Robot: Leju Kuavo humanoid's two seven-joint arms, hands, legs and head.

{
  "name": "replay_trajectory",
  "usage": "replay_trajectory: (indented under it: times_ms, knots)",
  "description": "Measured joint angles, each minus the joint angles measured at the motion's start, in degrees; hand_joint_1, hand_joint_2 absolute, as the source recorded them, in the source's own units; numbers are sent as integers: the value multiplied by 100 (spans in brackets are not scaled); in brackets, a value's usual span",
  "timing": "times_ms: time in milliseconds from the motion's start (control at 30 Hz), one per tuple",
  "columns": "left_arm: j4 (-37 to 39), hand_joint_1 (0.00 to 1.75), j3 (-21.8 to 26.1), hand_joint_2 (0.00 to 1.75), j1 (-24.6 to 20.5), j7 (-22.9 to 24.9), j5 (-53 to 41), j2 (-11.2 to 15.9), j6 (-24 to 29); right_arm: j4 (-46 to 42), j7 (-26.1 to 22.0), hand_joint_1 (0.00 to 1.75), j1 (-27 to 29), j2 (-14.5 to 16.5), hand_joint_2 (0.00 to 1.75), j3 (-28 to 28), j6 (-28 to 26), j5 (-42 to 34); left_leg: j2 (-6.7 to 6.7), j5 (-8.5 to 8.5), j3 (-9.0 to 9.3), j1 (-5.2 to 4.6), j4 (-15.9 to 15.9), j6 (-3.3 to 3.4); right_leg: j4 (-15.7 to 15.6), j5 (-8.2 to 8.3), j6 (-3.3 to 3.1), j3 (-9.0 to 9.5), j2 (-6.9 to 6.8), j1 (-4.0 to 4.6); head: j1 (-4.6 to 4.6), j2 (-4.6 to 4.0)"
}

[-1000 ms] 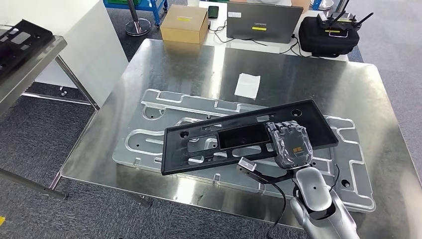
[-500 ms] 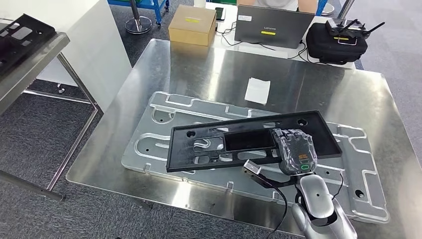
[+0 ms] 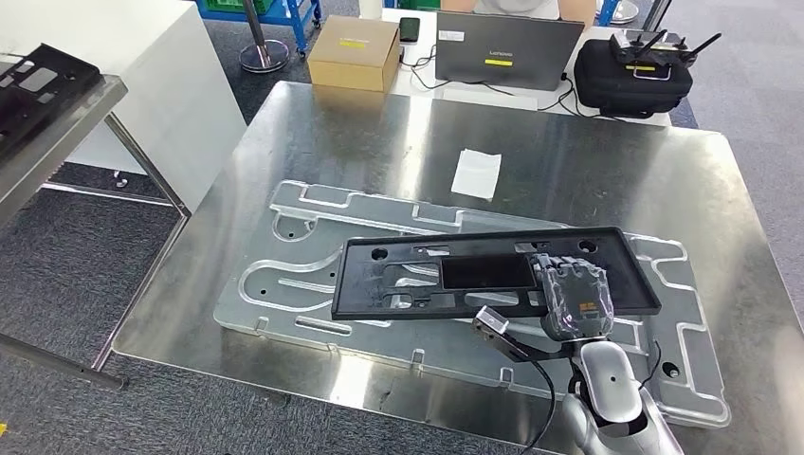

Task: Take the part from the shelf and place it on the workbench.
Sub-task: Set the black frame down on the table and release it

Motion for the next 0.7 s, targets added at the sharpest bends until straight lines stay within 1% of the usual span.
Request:
replay_trajectory:
  times_ms: [33,67,100,133,167,200,233,300,333,367,400,433,467,500,533,567,600,633,667,700]
  knots:
    - [0,0,0,0,3,2,0,4,-1,13,1,175,16,3,175,-3,-1,-2,1,3,-70,5,131,-12,7,-7,1,2,1,-1,-1,1]
    - [0,0,0,0,4,2,0,7,-1,22,1,175,30,5,175,-4,-1,-3,1,121,-30,12,34,-19,18,-16,8,7,4,-4,-2,0]
    - [0,0,0,0,4,3,0,9,-1,28,1,175,41,8,175,-5,-1,-3,3,318,113,21,-271,-20,34,-30,21,14,7,-8,-2,0]
    - [0,0,0,0,2,3,1,12,-1,32,1,175,47,9,175,-7,-1,-3,4,506,306,29,-683,-14,57,-50,40,19,11,-10,-1,0]
    - [0,0,1,0,-2,4,3,15,-1,33,1,175,48,11,175,-13,-3,-5,1,636,479,25,-1038,1,86,-72,66,17,16,-3,-1,0]
    - [0,0,2,0,-5,5,9,17,-1,33,1,175,50,13,175,-27,-8,-9,-2,704,594,20,-1278,24,109,-87,93,10,19,6,4,0]
    - [0,0,6,0,-5,6,21,18,-2,34,4,175,57,13,175,-51,-16,-18,-6,710,642,11,-1384,53,122,-95,120,2,21,17,7,0]
    - [0,0,20,0,1,7,56,18,-7,37,14,175,85,17,175,-120,-53,-50,-10,720,644,-1,-1400,122,117,-91,176,-2,24,22,10,1]
    - [0,0,27,44,3,7,71,17,-10,38,22,131,106,21,131,-163,-80,-73,-10,735,651,4,-1422,159,136,-112,206,-4,23,13,11,1]
    - [0,0,34,87,0,5,80,16,-15,40,28,87,128,25,87,-215,-112,-102,-9,753,659,11,-1448,200,231,-186,235,-42,21,5,22,0]
    - [0,0,40,131,-3,3,83,15,-21,46,33,44,150,28,44,-278,-145,-137,-8,769,666,22,-1473,235,435,-318,263,-133,20,-2,37,0]
    - [0,0,44,175,-4,-1,82,15,-32,56,31,0,177,30,0,-350,-173,-177,-7,775,667,23,-1482,258,757,-497,285,-284,17,-10,52,0]
    - [0,0,47,131,-1,-5,81,16,-44,71,22,0,209,31,0,-424,-196,-220,-5,775,665,20,-1485,274,1146,-681,302,-475,16,-11,64,0]
    - [0,0,49,87,3,-11,83,17,-58,90,11,0,248,32,0,-494,-208,-257,-5,773,663,16,-1484,280,1489,-805,313,-646,15,-13,66,0]
    - [0,0,51,44,7,-19,90,18,-71,112,-7,0,293,34,0,-559,-214,-293,-6,770,665,11,-1482,284,1686,-834,316,-751,14,-14,67,1]
    - [0,0,54,0,9,-23,106,18,-79,133,-27,0,336,37,0,-614,-216,-324,-8,767,670,8,-1481,285,1665,-748,310,-749,14,-13,68,0]
    - [0,0,56,0,8,-27,123,19,-87,151,-45,0,368,42,0,-666,-217,-349,-10,764,679,4,-1481,282,1407,-566,292,-629,13,-11,69,0]
    - [0,0,58,0,7,-29,140,18,-92,165,-65,0,390,49,0,-712,-219,-369,-12,759,691,1,-1480,275,1003,-350,264,-429,12,-8,70,0]
    - [0,0,59,0,4,-32,153,18,-96,171,-79,0,397,56,0,-749,-220,-381,-12,750,698,-14,-1475,260,597,-191,234,-228,11,6,70,0]
    - [0,0,60,0,1,-34,160,17,-98,175,-88,0,400,63,0,-780,-222,-387,-11,744,701,-26,-1471,239,288,-90,207,-78,10,21,69,0]
